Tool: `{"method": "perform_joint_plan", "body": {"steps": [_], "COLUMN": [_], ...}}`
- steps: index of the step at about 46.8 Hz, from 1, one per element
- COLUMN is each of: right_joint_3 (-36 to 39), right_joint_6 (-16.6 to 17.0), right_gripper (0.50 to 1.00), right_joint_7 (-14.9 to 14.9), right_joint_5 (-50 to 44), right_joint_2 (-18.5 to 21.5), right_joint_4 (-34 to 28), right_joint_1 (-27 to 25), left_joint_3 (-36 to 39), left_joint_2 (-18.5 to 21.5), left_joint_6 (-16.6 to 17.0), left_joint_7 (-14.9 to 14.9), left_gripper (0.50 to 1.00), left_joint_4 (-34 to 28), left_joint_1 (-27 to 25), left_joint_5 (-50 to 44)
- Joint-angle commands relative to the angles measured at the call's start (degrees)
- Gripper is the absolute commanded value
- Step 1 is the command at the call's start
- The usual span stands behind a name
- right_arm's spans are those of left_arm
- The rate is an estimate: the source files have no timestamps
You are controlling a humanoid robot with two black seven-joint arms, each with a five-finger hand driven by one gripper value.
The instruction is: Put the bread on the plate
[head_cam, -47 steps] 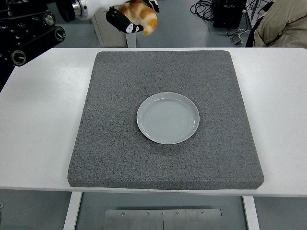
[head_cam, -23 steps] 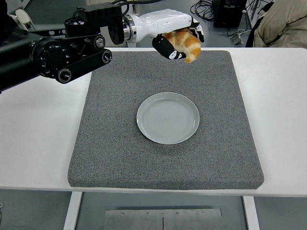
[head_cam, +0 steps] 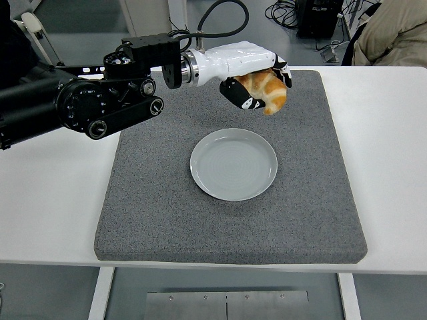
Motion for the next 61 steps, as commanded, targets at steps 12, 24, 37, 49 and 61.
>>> {"method": "perform_joint_plan", "body": {"steps": [12, 24, 37, 49, 61], "right_joint_3": [0.0, 0.0, 0.0, 0.0, 0.0], "right_joint_6": [0.0, 0.0, 0.0, 0.0, 0.0], "right_gripper": [1.0, 1.0, 1.0, 1.0, 1.0], "right_joint_7": [0.0, 0.0, 0.0, 0.0, 0.0], "right_joint_5": [0.0, 0.0, 0.0, 0.0, 0.0], "right_joint_2": [0.0, 0.0, 0.0, 0.0, 0.0], "right_joint_4": [0.0, 0.0, 0.0, 0.0, 0.0], "right_joint_1": [0.0, 0.0, 0.0, 0.0, 0.0], "left_joint_3": [0.2, 4.7, 7.1, 7.1, 7.2], "left_joint_2": [1.0, 1.8, 1.7, 1.1, 0.8], "left_joint_6": [2.7, 6.2, 9.7, 10.5, 11.6], "left_joint_7": [0.3, 0.0, 0.0, 0.0, 0.0], "left_gripper": [0.624, 0.625, 0.631, 0.636, 0.639], "left_joint_4": [-2.4, -2.4, -2.4, -2.4, -2.3], "left_joint_1": [4.9, 5.7, 9.4, 11.1, 12.4], "left_joint_5": [5.7, 5.8, 5.5, 5.4, 5.4]}}
